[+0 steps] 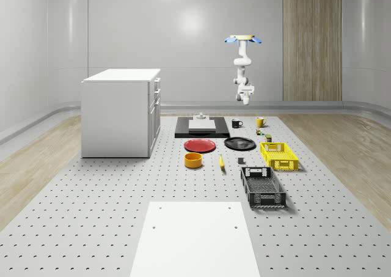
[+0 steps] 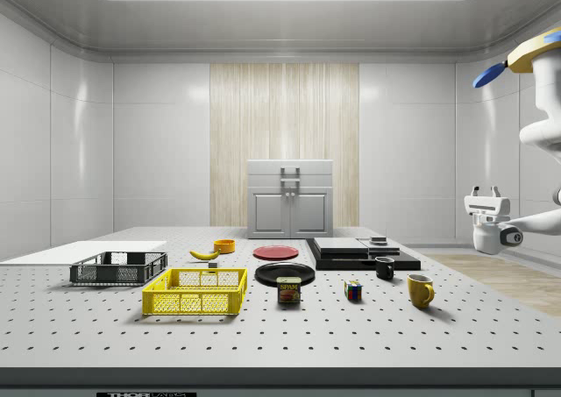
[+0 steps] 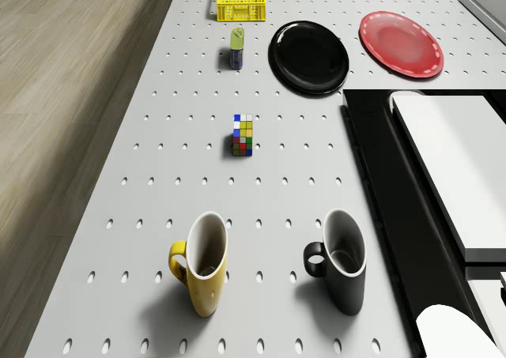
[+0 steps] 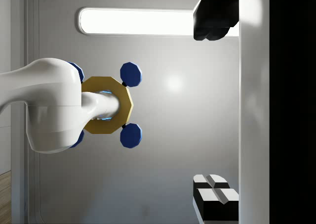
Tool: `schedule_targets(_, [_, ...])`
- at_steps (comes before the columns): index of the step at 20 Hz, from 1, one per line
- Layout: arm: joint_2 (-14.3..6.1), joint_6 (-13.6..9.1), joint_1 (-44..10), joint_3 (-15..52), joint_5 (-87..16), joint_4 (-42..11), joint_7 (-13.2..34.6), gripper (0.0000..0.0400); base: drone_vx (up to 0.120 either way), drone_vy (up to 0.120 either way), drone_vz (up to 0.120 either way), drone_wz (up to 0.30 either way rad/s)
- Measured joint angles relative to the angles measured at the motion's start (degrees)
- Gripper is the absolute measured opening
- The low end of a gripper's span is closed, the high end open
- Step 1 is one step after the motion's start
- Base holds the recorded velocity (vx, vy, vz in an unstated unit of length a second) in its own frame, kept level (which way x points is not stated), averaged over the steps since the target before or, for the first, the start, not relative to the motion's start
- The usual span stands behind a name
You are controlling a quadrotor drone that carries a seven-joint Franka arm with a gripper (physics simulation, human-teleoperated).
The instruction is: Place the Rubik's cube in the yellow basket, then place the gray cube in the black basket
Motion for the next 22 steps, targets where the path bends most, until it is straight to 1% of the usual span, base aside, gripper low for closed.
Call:
schedule_targets(7, [-0.2,0.3,-0.1,0.1,-0.1,-0.2,0.0,0.04,0.0,0.12,0.0,0.0])
schedule_targets(8, [-0.2,0.3,-0.1,0.1,-0.2,-0.2,0.0,0.04,0.04,0.12,0.0,0.0])
schedule_targets(10, [-0.3,0.4,-0.1,0.2,-0.3,-0.3,0.0,0.04,0.12,0.12,0.0,0.0])
schedule_targets(22, [-0.7,1.0,-0.6,1.9,-2.5,-0.7,0.3,0.04,0.12,0.003,0.0,0.0])
